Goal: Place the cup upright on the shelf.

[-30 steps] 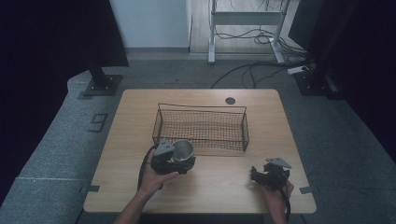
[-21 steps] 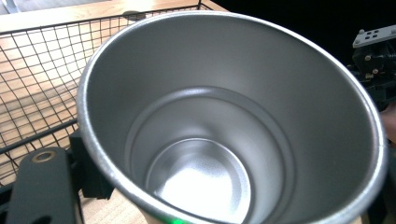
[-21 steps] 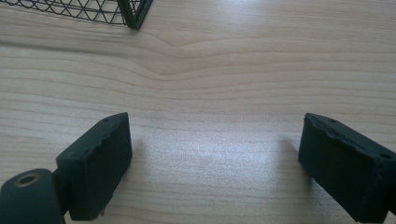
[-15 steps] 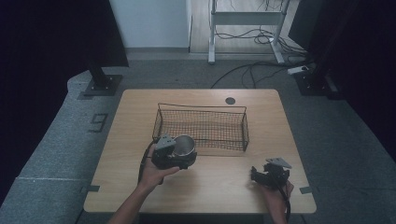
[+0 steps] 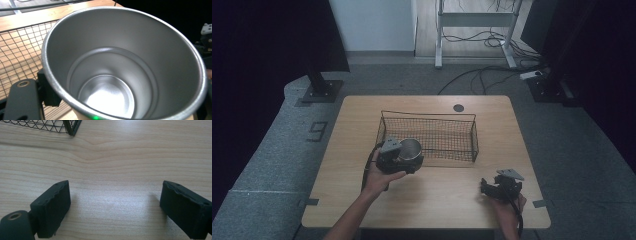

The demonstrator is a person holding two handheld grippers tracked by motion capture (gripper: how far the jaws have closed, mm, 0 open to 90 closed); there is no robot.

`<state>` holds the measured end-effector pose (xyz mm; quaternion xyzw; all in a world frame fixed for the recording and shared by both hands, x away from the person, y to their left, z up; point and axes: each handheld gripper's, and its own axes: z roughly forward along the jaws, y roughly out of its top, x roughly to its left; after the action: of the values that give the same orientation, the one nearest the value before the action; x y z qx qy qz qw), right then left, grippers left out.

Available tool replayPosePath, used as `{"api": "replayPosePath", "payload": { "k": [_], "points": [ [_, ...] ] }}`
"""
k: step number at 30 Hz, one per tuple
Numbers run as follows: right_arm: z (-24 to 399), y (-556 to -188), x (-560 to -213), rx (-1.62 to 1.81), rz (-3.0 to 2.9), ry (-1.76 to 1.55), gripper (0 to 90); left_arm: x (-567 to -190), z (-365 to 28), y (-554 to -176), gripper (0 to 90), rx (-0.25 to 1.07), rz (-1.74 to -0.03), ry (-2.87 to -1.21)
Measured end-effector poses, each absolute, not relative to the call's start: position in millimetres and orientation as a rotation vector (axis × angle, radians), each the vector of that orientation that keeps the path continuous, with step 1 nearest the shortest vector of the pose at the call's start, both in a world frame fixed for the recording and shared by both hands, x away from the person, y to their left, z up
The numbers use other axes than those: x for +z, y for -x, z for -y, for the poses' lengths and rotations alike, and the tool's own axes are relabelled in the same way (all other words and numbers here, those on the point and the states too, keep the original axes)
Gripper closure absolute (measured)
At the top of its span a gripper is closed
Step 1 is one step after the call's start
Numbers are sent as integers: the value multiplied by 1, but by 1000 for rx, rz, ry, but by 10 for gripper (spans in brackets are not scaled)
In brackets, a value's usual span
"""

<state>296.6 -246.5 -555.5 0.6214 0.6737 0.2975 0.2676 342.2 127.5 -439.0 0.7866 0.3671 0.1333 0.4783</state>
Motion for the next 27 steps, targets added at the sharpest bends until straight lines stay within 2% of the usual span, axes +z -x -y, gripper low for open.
{"api": "replayPosePath", "payload": {
  "k": [27],
  "points": [
    [246,-297,-556,803,-1816,-1679,95,-430,-122,-363,181,339,-917,-1905]
  ]
}}
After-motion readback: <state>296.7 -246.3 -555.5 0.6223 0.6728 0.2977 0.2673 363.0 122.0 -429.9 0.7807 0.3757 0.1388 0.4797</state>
